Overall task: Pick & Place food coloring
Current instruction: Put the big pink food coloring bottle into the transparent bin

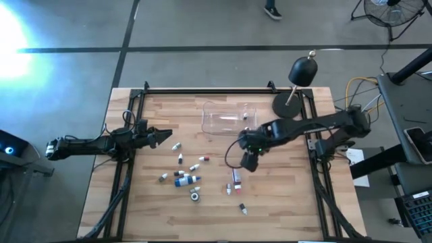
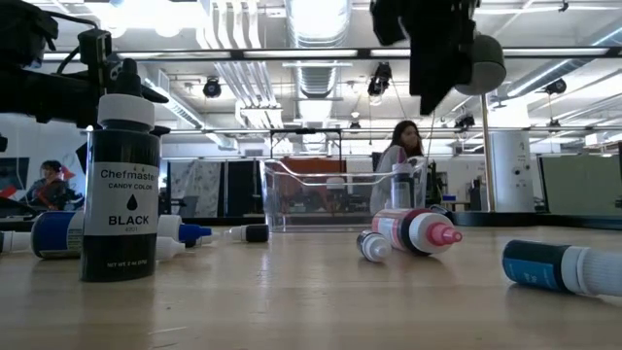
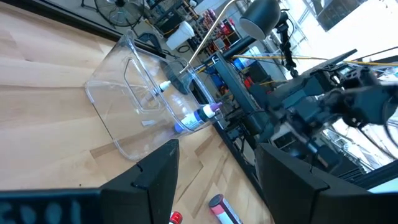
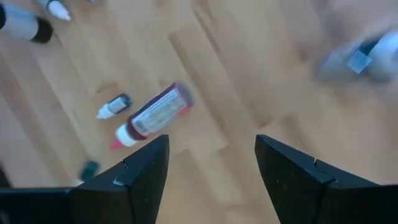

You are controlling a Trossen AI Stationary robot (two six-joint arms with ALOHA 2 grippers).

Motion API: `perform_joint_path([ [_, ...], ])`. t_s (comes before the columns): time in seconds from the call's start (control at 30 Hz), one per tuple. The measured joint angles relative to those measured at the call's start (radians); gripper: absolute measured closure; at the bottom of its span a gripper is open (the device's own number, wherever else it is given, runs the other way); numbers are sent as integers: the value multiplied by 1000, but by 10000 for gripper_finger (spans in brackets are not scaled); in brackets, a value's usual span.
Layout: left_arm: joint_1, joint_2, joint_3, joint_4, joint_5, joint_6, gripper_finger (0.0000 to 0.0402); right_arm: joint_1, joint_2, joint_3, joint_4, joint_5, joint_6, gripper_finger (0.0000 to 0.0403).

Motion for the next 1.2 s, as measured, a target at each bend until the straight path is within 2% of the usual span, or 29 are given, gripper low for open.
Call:
perform_joint_path([
  [0.17, 0, 0, 0, 0, 0, 0, 216, 36, 80, -3, 4, -95, 269, 174],
  [0.33, 0, 0, 0, 0, 0, 0, 216, 102, 139, -4, 18, -109, 588, 176],
  [0.6, 0, 0, 0, 0, 0, 0, 216, 210, 210, -3, 247, -94, 927, 179],
  [0.87, 0, 0, 0, 0, 0, 0, 216, 267, 334, 14, 283, -31, 1060, 180],
  [1.03, 0, 0, 0, 0, 0, 0, 216, 274, 384, 49, 269, 8, 1080, 180],
  [1.2, 0, 0, 0, 0, 0, 0, 216, 274, 429, 88, 183, 25, 1071, 180],
])
